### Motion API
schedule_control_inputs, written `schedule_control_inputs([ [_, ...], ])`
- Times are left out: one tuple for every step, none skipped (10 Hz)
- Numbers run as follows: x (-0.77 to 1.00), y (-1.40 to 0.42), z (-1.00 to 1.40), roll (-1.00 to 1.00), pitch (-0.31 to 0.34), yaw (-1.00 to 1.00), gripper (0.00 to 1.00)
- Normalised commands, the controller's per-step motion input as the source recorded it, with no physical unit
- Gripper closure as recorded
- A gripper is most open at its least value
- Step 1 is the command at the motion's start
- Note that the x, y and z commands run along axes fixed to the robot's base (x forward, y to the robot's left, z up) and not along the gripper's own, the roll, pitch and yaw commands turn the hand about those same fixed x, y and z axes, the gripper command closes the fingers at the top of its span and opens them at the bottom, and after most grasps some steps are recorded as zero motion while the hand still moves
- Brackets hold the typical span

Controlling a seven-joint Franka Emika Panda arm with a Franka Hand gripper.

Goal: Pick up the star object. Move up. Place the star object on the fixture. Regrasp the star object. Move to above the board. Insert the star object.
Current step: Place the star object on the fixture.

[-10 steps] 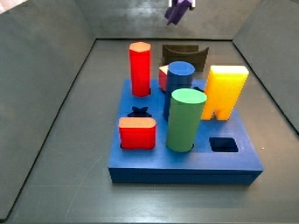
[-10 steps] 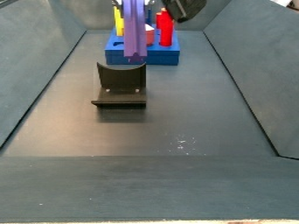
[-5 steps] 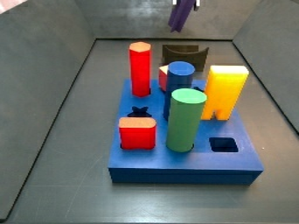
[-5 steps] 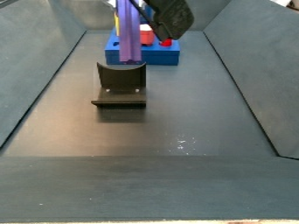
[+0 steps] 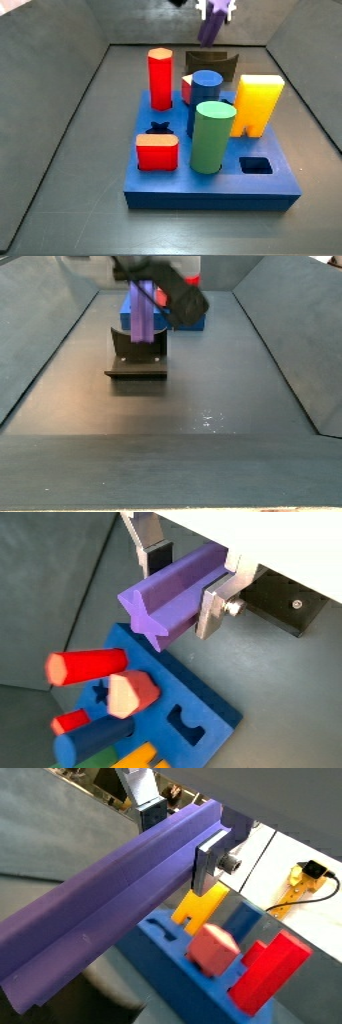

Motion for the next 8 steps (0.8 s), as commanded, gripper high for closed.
schedule_control_inputs([
  [0.13, 0.1, -1.0, -0.13, -0.045, 0.0, 1.0],
  [0.13, 0.09, -0.98, -0.11, -0.038, 0.0, 1.0],
  [0.11, 0.07, -0.84, -0.09, -0.032, 0.0, 1.0],
  [0.09, 0.04, -0.64, -0.08, -0.021, 0.0, 1.0],
  [0.08, 0.03, -0.5, -0.08, -0.012, 0.0, 1.0],
  [0.07, 0.03, -0.32, -0.08, -0.014, -0.01, 1.0],
  [0.06, 0.03, -0.2, -0.06, -0.014, -0.02, 1.0],
  [0.0, 0.0, 0.0, 0.0, 0.0, 0.0, 0.0],
])
